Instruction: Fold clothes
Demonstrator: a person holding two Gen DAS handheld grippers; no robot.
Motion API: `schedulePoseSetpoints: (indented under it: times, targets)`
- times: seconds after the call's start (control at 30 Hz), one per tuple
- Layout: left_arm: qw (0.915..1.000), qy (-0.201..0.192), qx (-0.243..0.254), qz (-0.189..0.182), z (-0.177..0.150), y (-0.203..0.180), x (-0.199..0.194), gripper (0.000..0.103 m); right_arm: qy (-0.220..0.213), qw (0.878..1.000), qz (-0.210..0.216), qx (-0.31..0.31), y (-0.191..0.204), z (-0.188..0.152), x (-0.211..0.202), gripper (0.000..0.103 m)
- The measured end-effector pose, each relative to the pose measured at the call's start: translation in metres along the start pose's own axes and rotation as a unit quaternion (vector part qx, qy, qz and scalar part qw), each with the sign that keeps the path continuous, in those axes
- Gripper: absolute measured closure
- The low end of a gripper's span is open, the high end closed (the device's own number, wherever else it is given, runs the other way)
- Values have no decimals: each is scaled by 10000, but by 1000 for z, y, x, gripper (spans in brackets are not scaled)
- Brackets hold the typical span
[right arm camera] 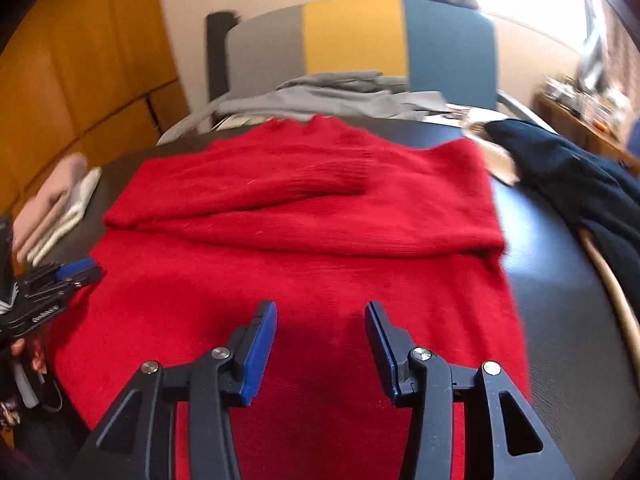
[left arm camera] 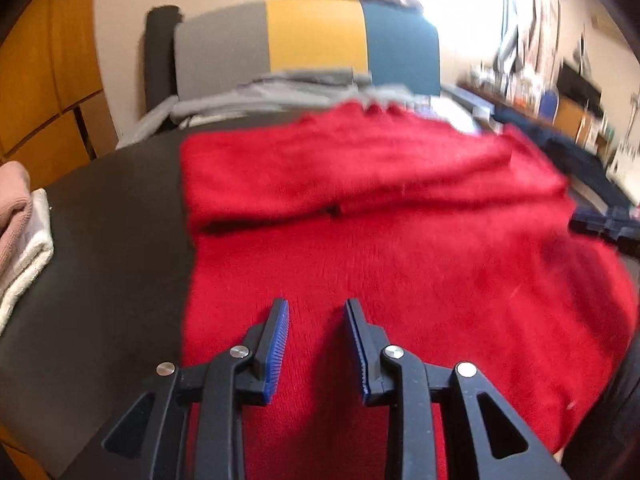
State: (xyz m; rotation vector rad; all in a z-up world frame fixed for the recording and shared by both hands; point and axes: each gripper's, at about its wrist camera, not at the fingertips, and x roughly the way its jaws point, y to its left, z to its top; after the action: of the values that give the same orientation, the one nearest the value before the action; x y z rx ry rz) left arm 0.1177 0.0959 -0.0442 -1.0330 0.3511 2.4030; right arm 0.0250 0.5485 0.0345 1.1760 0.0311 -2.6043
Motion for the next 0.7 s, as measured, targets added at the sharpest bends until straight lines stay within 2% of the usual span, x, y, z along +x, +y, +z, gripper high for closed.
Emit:
schedulePoseSetpoints:
  times: [0.07,0.23,0.33,0.37,0.43,0.57,0.7]
  targets:
    - [10000,-75,52,42,-4,2,-4,74,120,9998,-86,-105,5,-3,3,56]
    - [9998,-98,-143,95,-15,18,-11,72,180,9987,-371,311,-28,-24,-10,56]
    - [9993,-288,-177,141,-18,20,-7,68,242,9970,-639,358,-44,-35,-10,56]
    - [9991,-338,-127,205,-18,18,-4,68,137,9974,-622,333,-45,-37,-11,55]
    - [9988,-384,-43,309,-14,15,2,68,56,9971,-735,208,-44,-35,-5,54]
    - [9993,-235,-206,196,-3,23,10,67,-133,9959,-886,133,-46,-25,10,50]
    - [9994,-83,-342,18,1,31,8,67,-30,9970,-716,292,-54,-15,11,49]
